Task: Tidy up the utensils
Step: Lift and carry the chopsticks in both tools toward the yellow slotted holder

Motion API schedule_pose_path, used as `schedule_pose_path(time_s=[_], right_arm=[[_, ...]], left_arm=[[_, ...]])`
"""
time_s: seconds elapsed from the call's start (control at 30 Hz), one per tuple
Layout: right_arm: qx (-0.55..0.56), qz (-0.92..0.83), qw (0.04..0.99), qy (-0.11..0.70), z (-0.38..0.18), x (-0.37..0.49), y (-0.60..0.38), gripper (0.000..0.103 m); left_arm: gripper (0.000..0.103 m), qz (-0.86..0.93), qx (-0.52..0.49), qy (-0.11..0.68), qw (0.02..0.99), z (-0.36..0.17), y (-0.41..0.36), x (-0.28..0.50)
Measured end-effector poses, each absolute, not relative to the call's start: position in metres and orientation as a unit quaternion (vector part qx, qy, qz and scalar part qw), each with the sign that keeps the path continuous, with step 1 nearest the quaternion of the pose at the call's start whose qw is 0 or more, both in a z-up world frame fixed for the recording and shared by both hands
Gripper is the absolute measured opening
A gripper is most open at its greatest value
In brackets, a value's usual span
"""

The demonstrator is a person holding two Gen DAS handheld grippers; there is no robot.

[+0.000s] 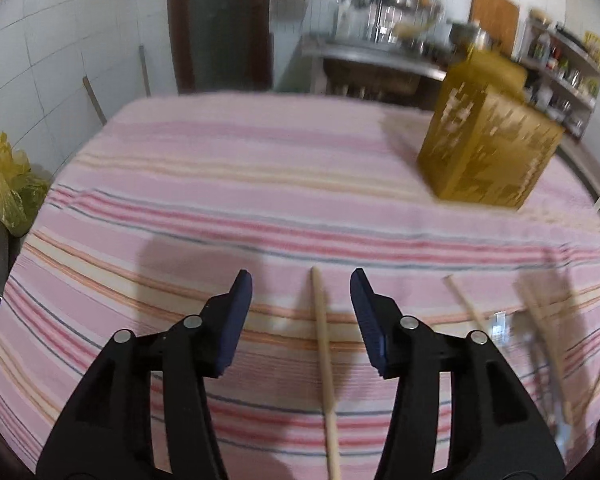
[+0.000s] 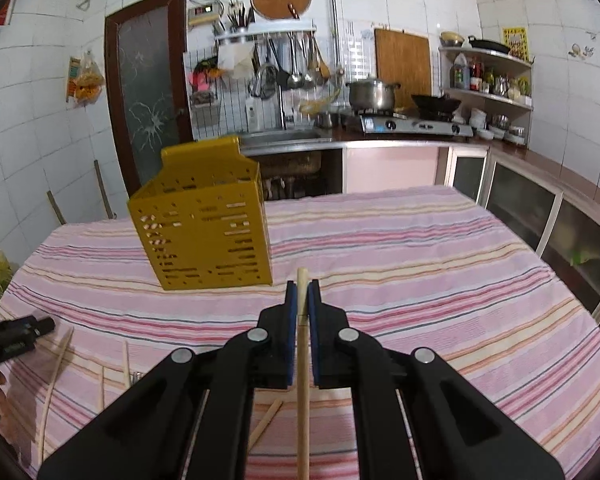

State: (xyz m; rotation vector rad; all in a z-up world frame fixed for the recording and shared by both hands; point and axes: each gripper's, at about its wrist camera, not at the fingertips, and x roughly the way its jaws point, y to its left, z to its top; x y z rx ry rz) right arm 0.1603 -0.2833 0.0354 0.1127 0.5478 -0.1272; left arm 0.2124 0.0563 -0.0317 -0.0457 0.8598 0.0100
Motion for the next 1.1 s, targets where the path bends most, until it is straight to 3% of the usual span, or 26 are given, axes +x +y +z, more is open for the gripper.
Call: schedule_pose_path(time_s=[0.27, 0.53, 0.83, 1.1], right_arm=[[0.054, -0.061, 0.952, 0.294, 0.013, 0.172, -0.277, 0.006], [0.050, -0.063, 0.953, 0.293, 0.015, 0.172, -0.276, 0.006], [0.047, -0.063, 0.958, 0.275, 0.034, 0.159, -0.277, 0.006], [0.047, -0.056, 0.966, 0.248, 0.057, 0.139, -0.272, 0.006]], left_arm=[[0.050, 0.027, 0.009, 0.441, 0.897, -0.062, 0.051, 0.229], [0.006, 0.001, 0.024, 0.445, 0.895, -0.059, 0.037, 0.233], [0.005, -0.010, -0.004, 0.409, 0.913, -0.026, 0.038, 0.216], [0.004, -0.026, -0.014, 0.296, 0.955, 0.039, 0.027, 0.166]])
